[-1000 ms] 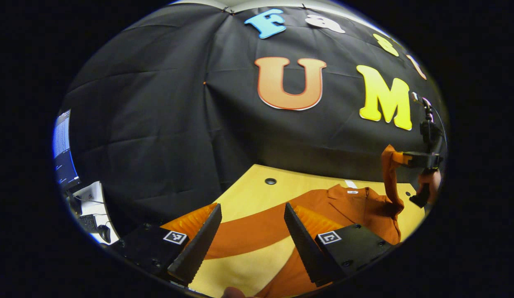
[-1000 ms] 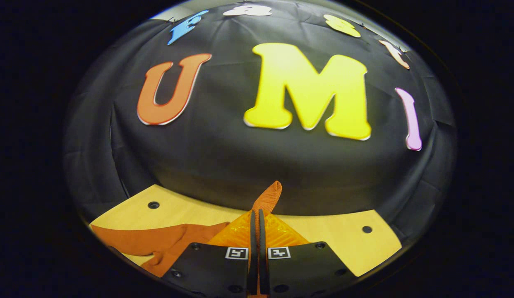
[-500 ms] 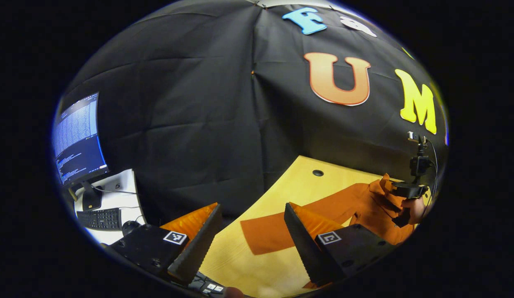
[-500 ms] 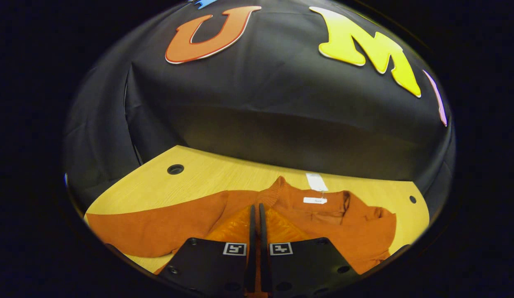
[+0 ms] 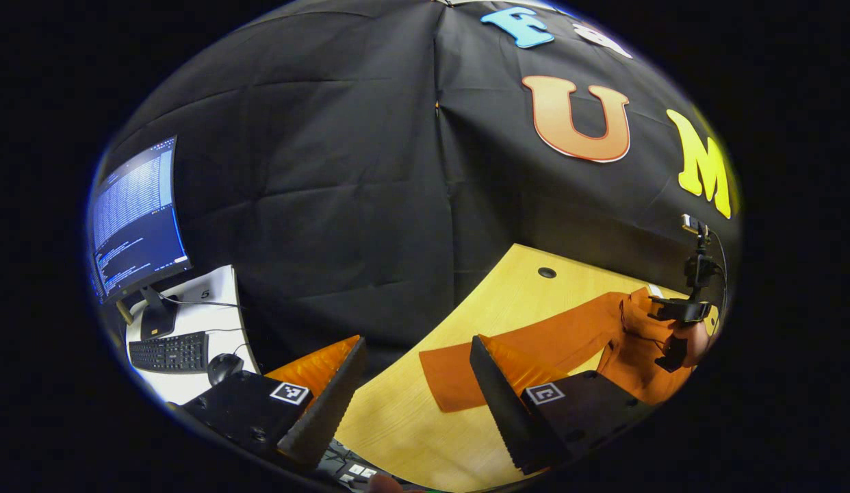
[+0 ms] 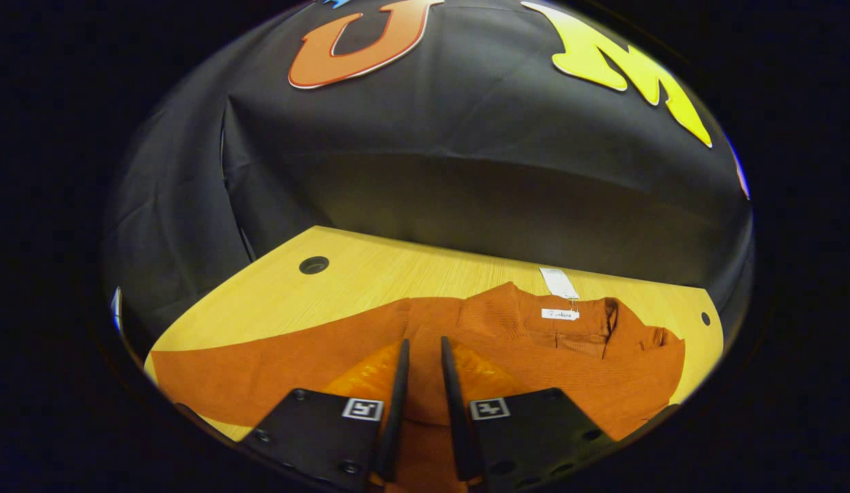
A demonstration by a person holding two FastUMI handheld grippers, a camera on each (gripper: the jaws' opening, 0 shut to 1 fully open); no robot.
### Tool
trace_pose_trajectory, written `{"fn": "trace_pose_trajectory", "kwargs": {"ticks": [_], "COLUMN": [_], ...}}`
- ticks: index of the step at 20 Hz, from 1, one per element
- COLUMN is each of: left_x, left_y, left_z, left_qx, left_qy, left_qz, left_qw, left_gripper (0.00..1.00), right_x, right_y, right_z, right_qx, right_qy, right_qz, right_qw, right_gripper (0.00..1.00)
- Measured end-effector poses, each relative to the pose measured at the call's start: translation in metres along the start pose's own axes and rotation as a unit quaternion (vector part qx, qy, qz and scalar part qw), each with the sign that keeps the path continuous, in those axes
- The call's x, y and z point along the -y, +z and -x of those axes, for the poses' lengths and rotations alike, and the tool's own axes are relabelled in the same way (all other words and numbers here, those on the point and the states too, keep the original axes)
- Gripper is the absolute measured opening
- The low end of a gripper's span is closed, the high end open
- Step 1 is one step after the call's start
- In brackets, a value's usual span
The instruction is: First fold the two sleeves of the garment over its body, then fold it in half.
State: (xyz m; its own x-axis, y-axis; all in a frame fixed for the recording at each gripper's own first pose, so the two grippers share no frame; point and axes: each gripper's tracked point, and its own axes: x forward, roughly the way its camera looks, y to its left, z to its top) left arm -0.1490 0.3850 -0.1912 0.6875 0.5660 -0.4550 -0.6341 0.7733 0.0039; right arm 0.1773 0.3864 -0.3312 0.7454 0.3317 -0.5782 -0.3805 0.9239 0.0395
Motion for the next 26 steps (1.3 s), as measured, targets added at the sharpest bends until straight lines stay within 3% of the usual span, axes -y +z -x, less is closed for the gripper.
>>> {"fn": "trace_pose_trajectory", "kwargs": {"ticks": [4,7,14,22,26], "left_x": [0.019,0.028,0.036,0.031,0.033], "left_y": [-0.006,-0.019,-0.061,-0.109,-0.117], "left_z": [-0.013,-0.023,-0.057,-0.102,-0.113], "left_qx": [0.003,-0.002,-0.052,-0.107,-0.120], "left_qy": [-0.022,-0.036,-0.047,-0.015,0.005], "left_qz": [-0.003,0.002,0.046,0.043,0.035], "left_qw": [1.000,0.999,0.997,0.993,0.992], "left_gripper": [0.99,0.99,0.99,0.99,0.99], "right_x": [0.007,0.008,0.044,0.140,0.167], "right_y": [0.010,0.018,0.041,0.046,0.039], "right_z": [0.023,0.053,0.170,0.270,0.292], "right_qx": [0.011,0.021,0.072,0.095,0.094], "right_qy": [0.003,0.017,0.035,-0.035,-0.061], "right_qz": [-0.007,-0.005,0.037,0.029,-0.017], "right_qw": [1.000,1.000,0.996,0.994,0.994], "right_gripper": [0.73,0.87,0.89,0.88,0.88]}}
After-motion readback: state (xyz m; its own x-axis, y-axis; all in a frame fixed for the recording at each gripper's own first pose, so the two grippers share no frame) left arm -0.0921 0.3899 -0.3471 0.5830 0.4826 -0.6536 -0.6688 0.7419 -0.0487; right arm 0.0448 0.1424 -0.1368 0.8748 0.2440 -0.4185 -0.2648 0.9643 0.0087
